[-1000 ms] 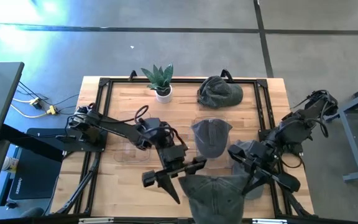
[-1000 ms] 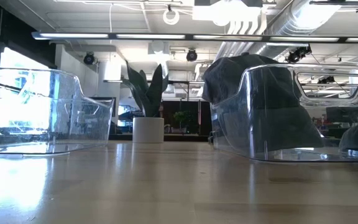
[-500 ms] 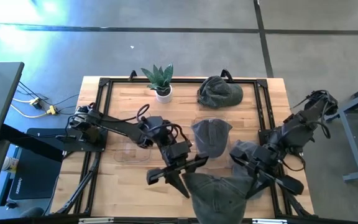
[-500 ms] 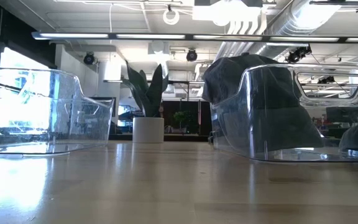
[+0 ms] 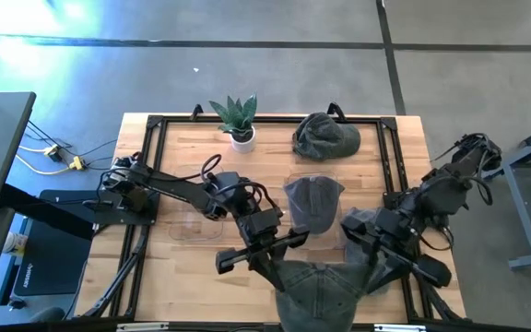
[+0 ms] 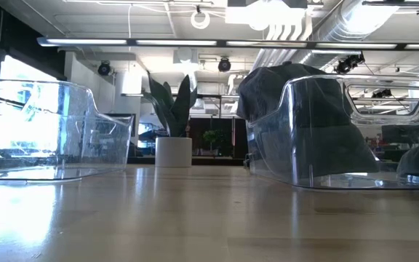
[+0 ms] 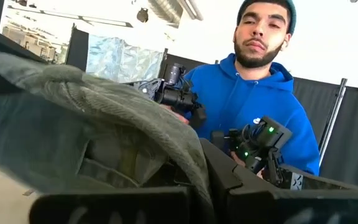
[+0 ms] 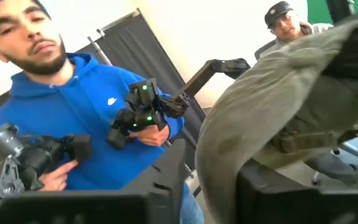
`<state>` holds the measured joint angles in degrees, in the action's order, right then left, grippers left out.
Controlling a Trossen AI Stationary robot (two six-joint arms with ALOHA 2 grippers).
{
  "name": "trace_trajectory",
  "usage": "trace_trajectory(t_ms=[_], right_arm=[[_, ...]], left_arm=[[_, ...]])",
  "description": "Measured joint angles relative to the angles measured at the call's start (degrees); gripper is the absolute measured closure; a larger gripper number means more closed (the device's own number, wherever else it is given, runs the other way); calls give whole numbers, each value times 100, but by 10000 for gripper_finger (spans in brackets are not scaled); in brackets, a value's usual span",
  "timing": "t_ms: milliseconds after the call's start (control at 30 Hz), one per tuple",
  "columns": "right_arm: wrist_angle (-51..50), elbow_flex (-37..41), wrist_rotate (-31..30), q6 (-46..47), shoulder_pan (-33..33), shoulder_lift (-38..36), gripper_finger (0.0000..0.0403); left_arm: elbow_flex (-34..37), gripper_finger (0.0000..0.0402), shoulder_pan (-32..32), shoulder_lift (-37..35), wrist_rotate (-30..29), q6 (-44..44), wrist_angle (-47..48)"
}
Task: Pick & Place hat
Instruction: Put the green cap into the left transparent bin
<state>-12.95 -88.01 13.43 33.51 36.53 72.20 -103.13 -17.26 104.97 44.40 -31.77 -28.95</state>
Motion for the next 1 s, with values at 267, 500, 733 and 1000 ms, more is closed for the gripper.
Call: trace_trajectory(t_ms=[267, 500, 733, 1000], right_arm=[[-763, 146, -611, -180, -229, 20, 176], [-548, 818, -961, -287, -219, 18, 148], [87, 1515, -1308, -8, -67, -25, 150], [1625, 1994, -128, 548, -74, -147, 151]], left_arm=[[0, 400, 142, -2, -198, 0, 473], [4, 401, 350, 0, -472, 288, 1280], [4, 401, 376, 0, -516, 324, 1957], [4, 401, 374, 0, -474, 343, 2230]])
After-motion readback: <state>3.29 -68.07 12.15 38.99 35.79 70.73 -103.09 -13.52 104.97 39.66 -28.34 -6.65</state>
